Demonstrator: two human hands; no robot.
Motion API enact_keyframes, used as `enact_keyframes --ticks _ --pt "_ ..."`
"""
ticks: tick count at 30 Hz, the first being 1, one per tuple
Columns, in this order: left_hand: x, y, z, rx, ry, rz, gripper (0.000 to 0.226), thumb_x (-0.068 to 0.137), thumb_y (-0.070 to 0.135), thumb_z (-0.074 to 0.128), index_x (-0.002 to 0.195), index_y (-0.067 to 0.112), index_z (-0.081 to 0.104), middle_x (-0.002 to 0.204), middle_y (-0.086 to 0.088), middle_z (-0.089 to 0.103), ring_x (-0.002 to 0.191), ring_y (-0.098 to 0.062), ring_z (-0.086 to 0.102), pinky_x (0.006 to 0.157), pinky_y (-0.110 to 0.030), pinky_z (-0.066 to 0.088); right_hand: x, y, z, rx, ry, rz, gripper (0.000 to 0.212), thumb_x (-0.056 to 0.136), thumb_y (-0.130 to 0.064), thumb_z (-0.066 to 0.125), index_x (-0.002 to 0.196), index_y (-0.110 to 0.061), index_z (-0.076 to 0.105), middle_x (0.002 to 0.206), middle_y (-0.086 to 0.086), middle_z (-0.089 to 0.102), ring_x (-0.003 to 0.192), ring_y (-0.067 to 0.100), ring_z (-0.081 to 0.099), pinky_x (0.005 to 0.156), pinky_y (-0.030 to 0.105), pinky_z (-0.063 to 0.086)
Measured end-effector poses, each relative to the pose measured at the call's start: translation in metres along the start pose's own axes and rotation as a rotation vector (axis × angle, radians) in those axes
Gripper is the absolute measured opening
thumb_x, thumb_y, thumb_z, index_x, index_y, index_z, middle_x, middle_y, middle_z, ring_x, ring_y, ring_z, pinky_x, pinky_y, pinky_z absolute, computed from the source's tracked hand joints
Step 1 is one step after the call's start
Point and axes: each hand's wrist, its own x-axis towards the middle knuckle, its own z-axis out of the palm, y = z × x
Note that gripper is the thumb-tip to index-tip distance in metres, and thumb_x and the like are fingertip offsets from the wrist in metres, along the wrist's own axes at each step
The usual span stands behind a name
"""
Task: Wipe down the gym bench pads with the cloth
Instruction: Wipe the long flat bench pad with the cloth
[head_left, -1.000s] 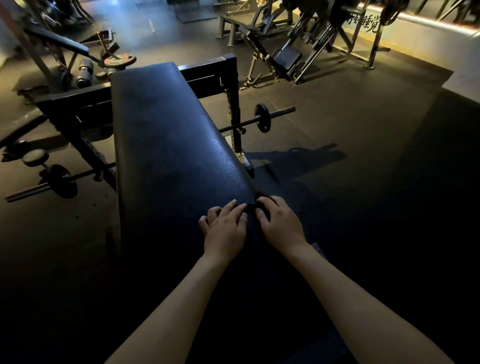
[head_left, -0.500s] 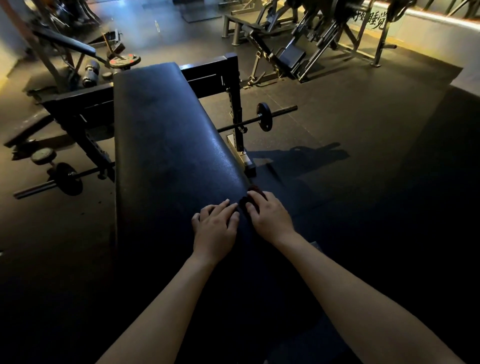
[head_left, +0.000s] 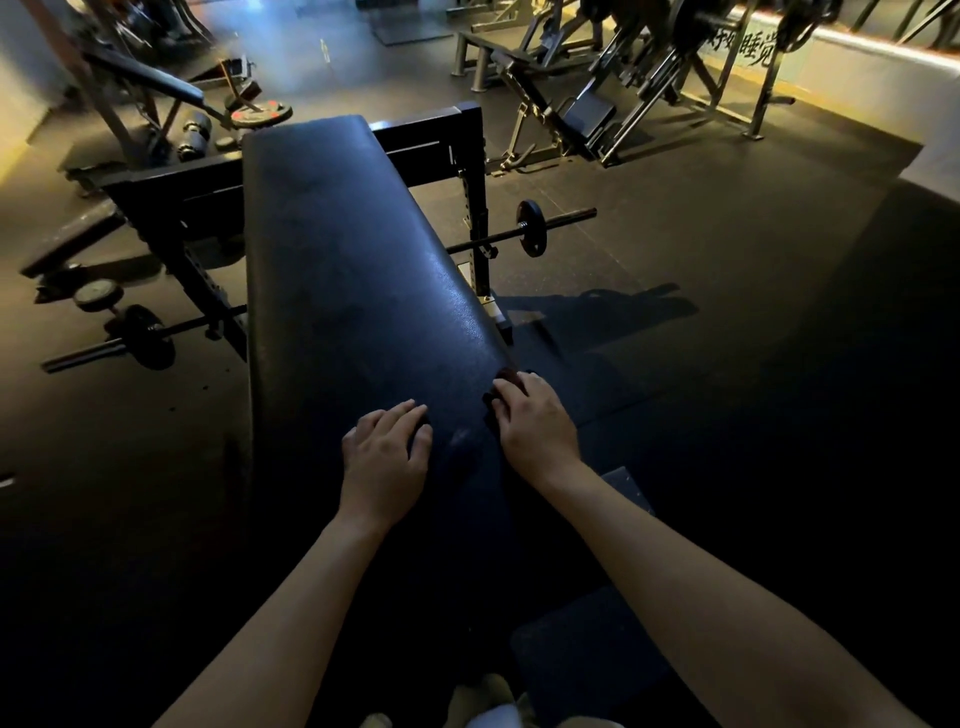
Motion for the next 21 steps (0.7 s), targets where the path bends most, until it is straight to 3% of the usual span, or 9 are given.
enact_keyframes --ticks 4,8,15,21 --pt "-0.013 0.001 -0.002 -0.076 -0.010 0.003 0.058 0.099 0.046 0.027 0.144 0.022 0.054 0.150 0.003 0.051 0.141 -0.016 0.037 0.114 -0.039 0.023 -0.027 -0.040 0.027 0.061 -0.020 -0.192 0.029 0.098 -0.022 0.055 0.125 -0.020 0.065 0.128 0.005 0.060 0.122 0.025 0.053 0.099 0.042 0.050" --pt "-0.016 -0.004 -0.004 -0.173 0.020 -0.014 0.073 0.091 0.054 0.017 0.139 0.018 0.059 0.144 -0.002 0.058 0.137 -0.019 0.045 0.116 -0.039 0.027 -0.032 -0.052 0.031 0.118 -0.094 -0.253 0.030 0.098 -0.026 0.055 0.127 -0.026 0.064 0.133 0.001 0.058 0.124 0.021 0.052 0.098 0.038 0.049" --pt "-0.016 -0.005 -0.006 -0.234 -0.001 -0.014 0.055 0.098 0.039 0.031 0.136 0.016 0.062 0.143 -0.002 0.059 0.137 -0.018 0.046 0.117 -0.036 0.027 -0.009 -0.026 0.020 -0.017 0.027 -0.012 0.029 0.100 -0.029 0.052 0.122 -0.015 0.066 0.132 0.011 0.054 0.130 0.029 0.046 0.111 0.038 0.038" --pt "-0.027 -0.036 -0.022 -0.309 -0.018 0.047 0.035 0.104 0.017 0.050 0.136 0.007 0.060 0.142 -0.010 0.057 0.135 -0.022 0.043 0.111 -0.018 0.019 -0.055 -0.086 0.037 0.057 0.035 -0.116 0.023 0.099 -0.024 0.052 0.112 -0.022 0.071 0.119 0.000 0.066 0.109 0.022 0.060 0.090 0.036 0.050"
